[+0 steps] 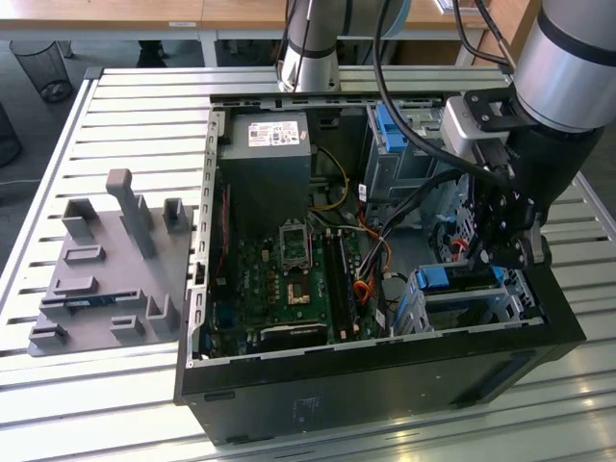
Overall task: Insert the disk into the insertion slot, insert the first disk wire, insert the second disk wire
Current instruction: 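Insert the first disk wire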
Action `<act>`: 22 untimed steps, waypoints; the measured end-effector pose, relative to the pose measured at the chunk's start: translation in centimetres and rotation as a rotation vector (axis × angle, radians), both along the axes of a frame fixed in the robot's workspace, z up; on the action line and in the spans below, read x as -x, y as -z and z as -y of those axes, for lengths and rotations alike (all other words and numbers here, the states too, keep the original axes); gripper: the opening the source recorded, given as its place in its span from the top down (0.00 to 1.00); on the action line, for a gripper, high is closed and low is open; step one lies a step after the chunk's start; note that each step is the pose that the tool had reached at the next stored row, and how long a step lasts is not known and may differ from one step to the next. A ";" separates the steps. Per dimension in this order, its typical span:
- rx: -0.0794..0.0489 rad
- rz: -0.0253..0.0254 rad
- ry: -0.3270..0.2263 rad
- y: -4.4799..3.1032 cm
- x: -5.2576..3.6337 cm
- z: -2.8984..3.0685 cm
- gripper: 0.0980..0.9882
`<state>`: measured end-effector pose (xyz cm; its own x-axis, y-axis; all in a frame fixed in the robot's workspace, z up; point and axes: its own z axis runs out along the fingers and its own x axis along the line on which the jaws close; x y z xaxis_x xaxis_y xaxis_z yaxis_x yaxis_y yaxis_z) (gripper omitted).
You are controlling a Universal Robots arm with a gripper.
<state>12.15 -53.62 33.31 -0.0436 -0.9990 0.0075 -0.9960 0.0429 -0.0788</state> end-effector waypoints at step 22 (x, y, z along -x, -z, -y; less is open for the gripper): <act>0.001 0.0000 0.009 0.65 0.00 0.00 0.93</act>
